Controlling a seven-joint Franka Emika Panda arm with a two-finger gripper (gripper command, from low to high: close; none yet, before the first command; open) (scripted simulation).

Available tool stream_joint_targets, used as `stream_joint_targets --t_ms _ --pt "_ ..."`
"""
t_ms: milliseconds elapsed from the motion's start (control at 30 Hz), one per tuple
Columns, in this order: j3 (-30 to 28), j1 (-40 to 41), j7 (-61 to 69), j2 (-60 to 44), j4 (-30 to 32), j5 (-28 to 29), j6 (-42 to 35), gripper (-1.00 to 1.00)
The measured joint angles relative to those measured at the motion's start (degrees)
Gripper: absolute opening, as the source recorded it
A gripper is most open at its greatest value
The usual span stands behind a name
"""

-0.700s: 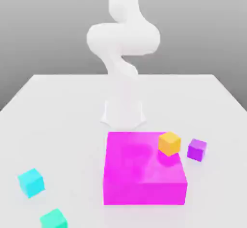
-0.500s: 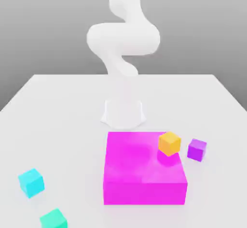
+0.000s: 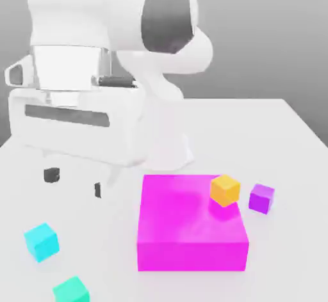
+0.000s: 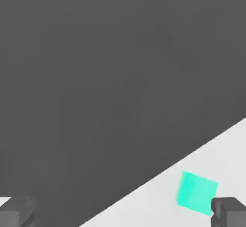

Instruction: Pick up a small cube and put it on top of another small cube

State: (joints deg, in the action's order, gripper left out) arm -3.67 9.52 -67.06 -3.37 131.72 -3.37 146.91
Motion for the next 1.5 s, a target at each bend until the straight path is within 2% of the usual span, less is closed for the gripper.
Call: stream_joint_targets --t_ms 233,400,433,633,800,867,1133,1500 --pt "-2.2 1.1 -6.1 -14.5 0.0 -1.1 4.5 0.0" --pt "-1.3 2.4 -6.1 -24.9 -1.7 -3.0 11.2 0.0" --pt "-1.0 2.6 -6.0 -26.3 -2.0 -3.2 12.2 -1.0" --pt "-0.9 2.7 -6.0 -27.0 -2.2 -3.3 12.8 -1.0" --pt "-2.2 1.7 -7.1 -19.2 -0.4 -1.8 6.8 -1.0" --pt "-1.0 0.9 -5.2 -15.1 1.7 -0.9 4.9 -1.0" --pt "6.7 -5.8 9.9 1.5 12.8 -0.9 -0.5 -1.0" --pt "10.6 -20.1 32.9 24.4 28.4 -3.0 -7.9 -1.0"
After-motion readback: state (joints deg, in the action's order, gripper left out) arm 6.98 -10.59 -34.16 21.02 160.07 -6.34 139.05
